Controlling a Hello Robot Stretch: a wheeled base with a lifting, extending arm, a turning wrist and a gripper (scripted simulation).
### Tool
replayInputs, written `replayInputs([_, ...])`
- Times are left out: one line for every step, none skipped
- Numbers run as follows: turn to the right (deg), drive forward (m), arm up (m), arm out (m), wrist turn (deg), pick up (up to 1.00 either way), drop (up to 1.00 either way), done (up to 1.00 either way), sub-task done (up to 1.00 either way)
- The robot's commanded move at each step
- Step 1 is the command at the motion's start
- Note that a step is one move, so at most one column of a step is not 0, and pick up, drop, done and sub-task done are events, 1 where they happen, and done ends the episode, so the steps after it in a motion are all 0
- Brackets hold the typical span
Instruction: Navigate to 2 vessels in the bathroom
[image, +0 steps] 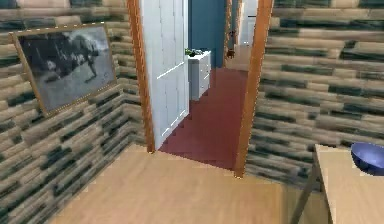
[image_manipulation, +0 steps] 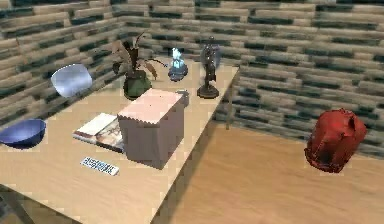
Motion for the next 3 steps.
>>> replayInputs([0.0, 1.00, 0.00, 0.00, 0.0, 0.00, 0.00, 0.00, 0.00])
replayInputs([6.0, 0.00, 0.00, 0.00, 0.0, 0.00, 0.00, 0.00, 0.00])
replayInputs([0.0, 0.40, 0.00, 0.00, 0.0, 0.00, 0.00, 0.00, 0.00])
